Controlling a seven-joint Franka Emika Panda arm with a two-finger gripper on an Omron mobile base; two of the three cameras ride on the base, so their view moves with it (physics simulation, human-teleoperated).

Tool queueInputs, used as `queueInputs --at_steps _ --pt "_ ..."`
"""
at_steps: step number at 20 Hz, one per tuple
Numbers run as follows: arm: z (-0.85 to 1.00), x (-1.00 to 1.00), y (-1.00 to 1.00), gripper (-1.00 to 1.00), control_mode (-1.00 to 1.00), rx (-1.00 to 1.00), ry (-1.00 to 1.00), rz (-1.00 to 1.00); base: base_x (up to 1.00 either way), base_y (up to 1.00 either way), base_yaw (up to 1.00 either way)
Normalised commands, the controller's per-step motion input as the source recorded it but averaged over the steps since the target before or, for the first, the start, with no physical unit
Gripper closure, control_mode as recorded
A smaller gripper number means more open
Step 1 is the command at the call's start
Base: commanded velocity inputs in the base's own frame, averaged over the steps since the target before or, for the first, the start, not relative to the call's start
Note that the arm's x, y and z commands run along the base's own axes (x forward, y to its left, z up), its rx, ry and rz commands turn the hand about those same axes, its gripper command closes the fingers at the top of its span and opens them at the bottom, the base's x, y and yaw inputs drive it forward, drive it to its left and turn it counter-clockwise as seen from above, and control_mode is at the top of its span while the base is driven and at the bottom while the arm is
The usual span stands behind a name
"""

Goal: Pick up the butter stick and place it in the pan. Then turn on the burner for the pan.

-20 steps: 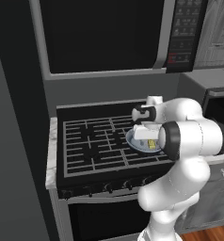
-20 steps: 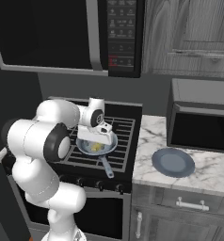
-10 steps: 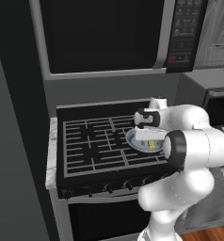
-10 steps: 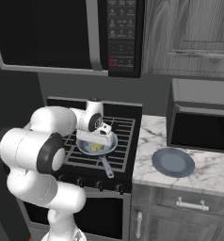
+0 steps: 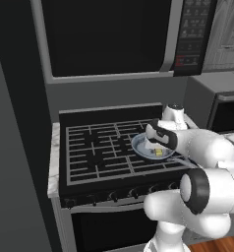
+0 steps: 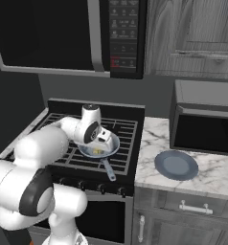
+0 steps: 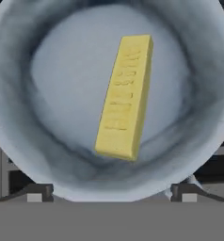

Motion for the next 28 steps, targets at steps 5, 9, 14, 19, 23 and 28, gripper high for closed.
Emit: queueInputs --at_steps 5,9,14,19,23,28 --pt "0.42 -0.47 0.00 -1.00 -1.00 0.00 -0.12 0.00 0.00 0.00 0.00" --pt "0.51 -0.44 -0.04 -1.00 -1.00 0.00 -0.03 0.00 0.00 0.00 0.00" --pt "0.35 -0.50 -0.07 -1.00 -1.00 0.00 -0.03 0.00 0.00 0.00 0.00" --pt "0.24 -0.49 -0.06 -1.00 -1.00 0.00 -0.12 0.00 0.00 0.00 0.00" --pt "0.07 -0.42 -0.08 -1.00 -1.00 0.00 -0.20 0.00 0.00 0.00 0.00" --pt "0.00 -0.39 -0.06 -1.00 -1.00 0.00 -0.20 0.00 0.00 0.00 0.00"
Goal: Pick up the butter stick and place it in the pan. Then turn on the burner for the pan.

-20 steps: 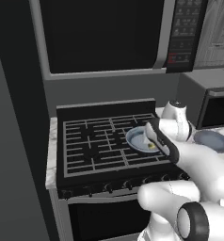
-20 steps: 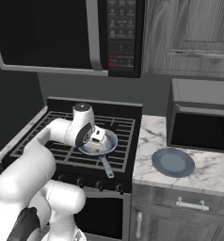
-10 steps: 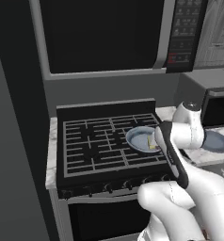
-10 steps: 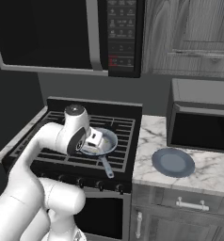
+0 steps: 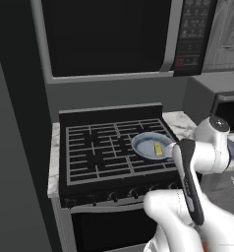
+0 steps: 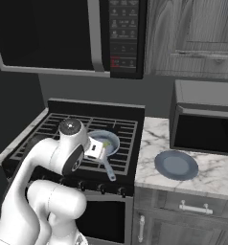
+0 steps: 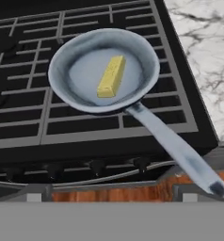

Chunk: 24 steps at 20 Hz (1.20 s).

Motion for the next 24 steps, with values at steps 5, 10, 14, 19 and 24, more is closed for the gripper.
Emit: queueInputs --at_steps 5,10,14,19,24 --pt "-0.01 -0.31 -0.25 -1.00 -1.00 0.00 -0.16 0.00 0.00 0.00 0.00" --pt "-0.10 -0.24 -0.26 -1.00 -1.00 0.00 -0.12 0.00 0.00 0.00 0.00" --pt "-0.26 -0.14 -0.19 -1.00 -1.00 0.00 -0.13 0.00 0.00 0.00 0.00" --pt "-0.25 -0.21 -0.20 -1.00 -1.00 0.00 -0.15 0.00 0.00 0.00 0.00" --pt "-0.24 -0.11 -0.11 -1.00 -1.00 0.00 -0.13 0.00 0.00 0.00 0.00"
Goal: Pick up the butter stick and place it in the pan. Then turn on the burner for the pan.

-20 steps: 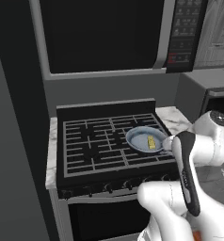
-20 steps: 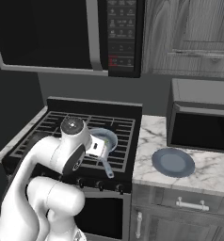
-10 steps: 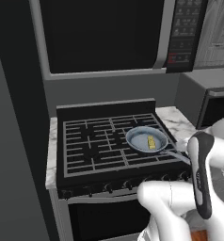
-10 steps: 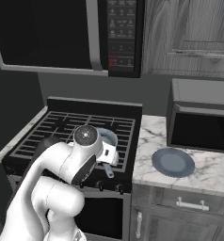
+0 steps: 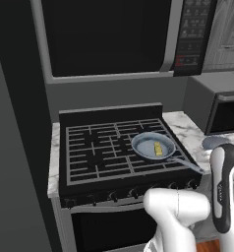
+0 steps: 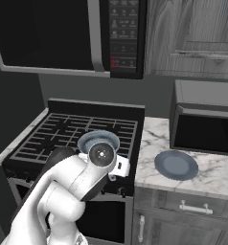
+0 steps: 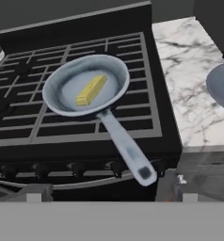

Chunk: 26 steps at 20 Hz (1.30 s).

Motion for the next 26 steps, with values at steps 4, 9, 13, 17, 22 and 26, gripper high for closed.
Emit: queueInputs --at_steps 4,9,13,17,22,26 --pt "-0.24 -0.01 -0.08 -1.00 -1.00 0.00 -0.12 0.00 0.00 0.00 0.00" --pt "-0.09 -0.05 -0.02 -1.00 -1.00 0.00 -0.10 0.00 0.00 0.00 0.00" --pt "-0.08 -0.02 0.00 -1.00 -1.00 0.00 -0.10 0.00 0.00 0.00 0.00" --pt "-0.08 0.00 0.00 -1.00 -1.00 0.00 -0.10 0.00 0.00 0.00 0.00" --pt "-0.03 0.00 0.00 -1.00 -1.00 0.00 -0.09 0.00 0.00 0.00 0.00" --pt "-0.05 0.00 0.00 -1.00 -1.00 0.00 -0.09 0.00 0.00 0.00 0.00"
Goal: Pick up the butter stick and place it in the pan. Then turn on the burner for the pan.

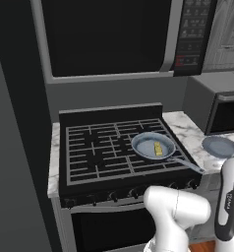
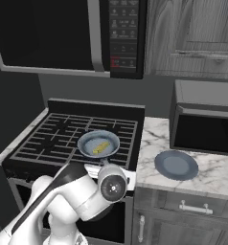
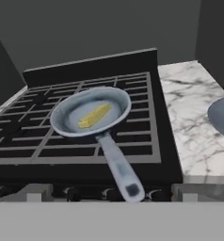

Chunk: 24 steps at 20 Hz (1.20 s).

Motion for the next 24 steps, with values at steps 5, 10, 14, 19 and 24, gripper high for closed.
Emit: queueInputs --at_steps 5,10,14,19,24 --pt "-0.12 -0.01 -0.01 -1.00 -1.00 0.00 -0.09 0.00 0.00 0.00 0.00" --pt "-0.26 -0.14 -0.05 -1.00 -1.00 0.00 -0.06 0.00 0.00 0.00 0.00" --pt "-0.23 -0.08 -0.01 -1.00 -1.00 0.00 -0.05 0.00 0.00 0.00 0.00" --pt "-0.19 -0.03 -0.02 -1.00 -1.00 -0.01 -0.04 0.00 0.00 0.00 0.00" --pt "-0.19 0.00 -0.03 -1.00 -1.00 -0.02 -0.04 0.00 0.00 0.00 0.00"
